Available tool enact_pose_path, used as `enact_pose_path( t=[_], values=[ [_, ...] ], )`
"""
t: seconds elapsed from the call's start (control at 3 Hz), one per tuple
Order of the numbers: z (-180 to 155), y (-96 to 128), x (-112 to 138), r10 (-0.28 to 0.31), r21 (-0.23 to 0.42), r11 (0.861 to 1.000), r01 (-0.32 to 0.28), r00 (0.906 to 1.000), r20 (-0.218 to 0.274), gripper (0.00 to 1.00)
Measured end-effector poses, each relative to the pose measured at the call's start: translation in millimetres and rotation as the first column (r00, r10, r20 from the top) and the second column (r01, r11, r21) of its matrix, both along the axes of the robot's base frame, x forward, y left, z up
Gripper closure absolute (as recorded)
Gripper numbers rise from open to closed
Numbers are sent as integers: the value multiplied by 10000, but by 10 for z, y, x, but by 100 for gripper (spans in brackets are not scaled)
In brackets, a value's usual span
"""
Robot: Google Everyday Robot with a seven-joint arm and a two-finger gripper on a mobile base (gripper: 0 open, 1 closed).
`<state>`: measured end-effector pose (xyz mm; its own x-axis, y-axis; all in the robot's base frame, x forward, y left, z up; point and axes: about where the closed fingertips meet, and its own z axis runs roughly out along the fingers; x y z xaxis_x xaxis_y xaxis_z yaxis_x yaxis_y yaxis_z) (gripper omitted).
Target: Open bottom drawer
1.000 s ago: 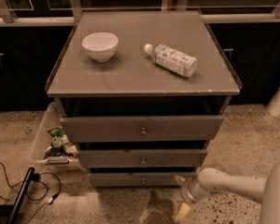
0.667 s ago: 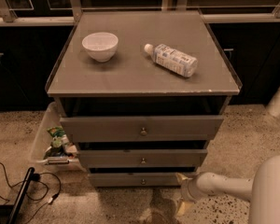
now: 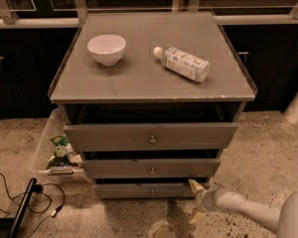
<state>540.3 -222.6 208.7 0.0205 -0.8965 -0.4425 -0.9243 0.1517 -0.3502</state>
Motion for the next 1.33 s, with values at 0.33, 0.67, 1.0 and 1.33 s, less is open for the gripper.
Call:
enact_pose_path(
  t=[0.33,0.67,1.0,1.33],
  values=[
    [-43,-13,169,373,493,9980,-391,9986,367,0],
    [-34,36,327,808,765,9934,-852,9950,587,0],
    [-35,36,327,809,766,9934,-853,9950,586,0],
    [-130,135,368,1026,809,9911,-1061,9936,467,0]
  ],
)
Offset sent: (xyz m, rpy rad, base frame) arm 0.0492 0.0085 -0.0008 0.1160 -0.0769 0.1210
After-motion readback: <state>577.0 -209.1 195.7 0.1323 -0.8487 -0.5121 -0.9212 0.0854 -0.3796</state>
